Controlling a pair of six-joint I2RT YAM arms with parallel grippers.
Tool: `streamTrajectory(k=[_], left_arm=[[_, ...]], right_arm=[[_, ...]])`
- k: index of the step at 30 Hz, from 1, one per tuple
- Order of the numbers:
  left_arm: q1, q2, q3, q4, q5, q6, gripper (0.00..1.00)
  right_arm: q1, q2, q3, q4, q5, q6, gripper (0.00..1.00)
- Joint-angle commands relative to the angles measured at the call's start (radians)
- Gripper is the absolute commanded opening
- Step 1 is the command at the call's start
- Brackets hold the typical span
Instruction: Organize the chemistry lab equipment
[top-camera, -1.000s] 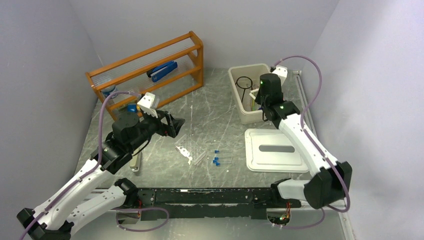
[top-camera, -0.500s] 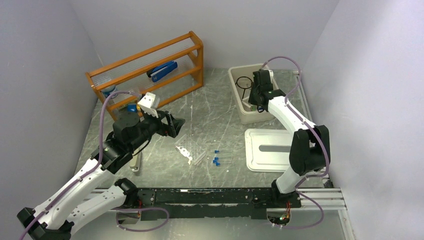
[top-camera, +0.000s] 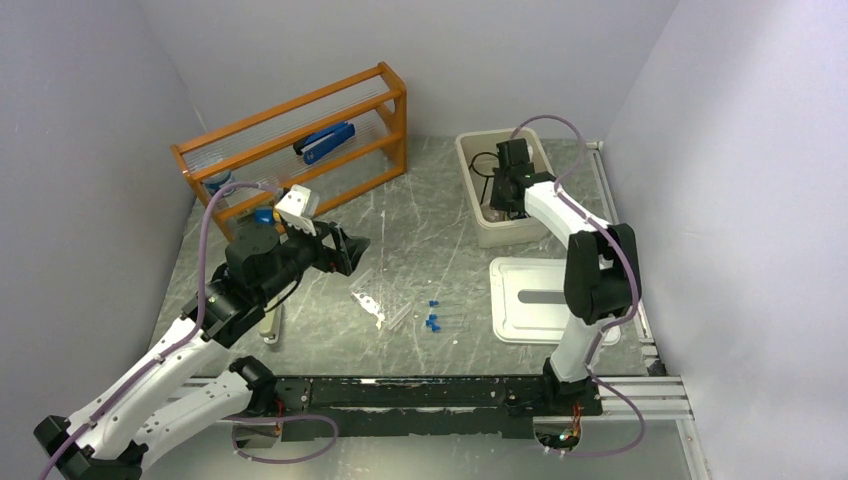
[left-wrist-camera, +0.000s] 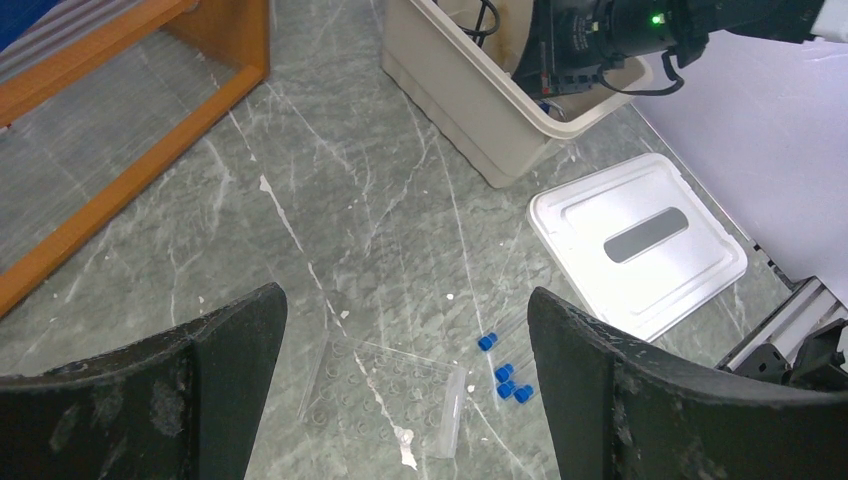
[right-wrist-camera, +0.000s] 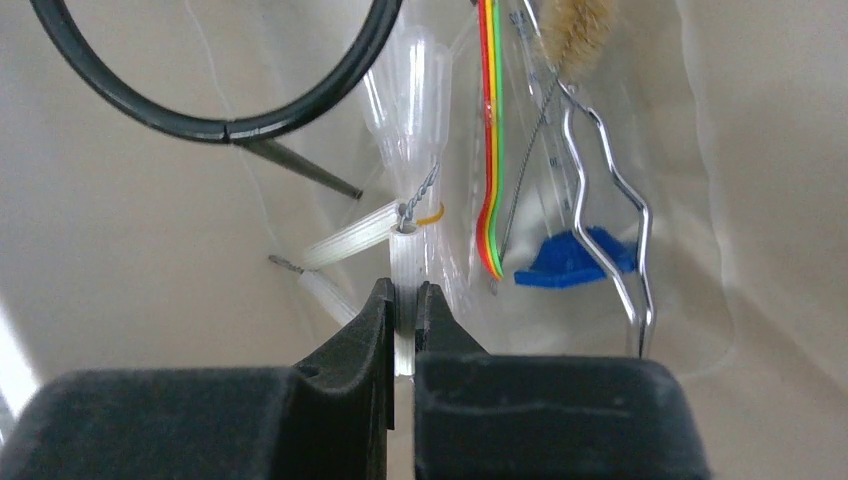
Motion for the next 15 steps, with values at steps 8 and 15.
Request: streamTrajectory(k=[8, 15], left_arm=[[0.004, -0.035, 0.000, -0.006, -0.038, -0.007, 0.94], [0.005, -0.033, 0.002, -0.009, -0.031, -0.001, 0.94]], right_arm=[[-0.006, 0.116, 0.107, 0.016, -0.042, -0.048, 0.05], [-0.006, 0.062, 0.097, 0.011, -0.025, -0.028, 0.29]])
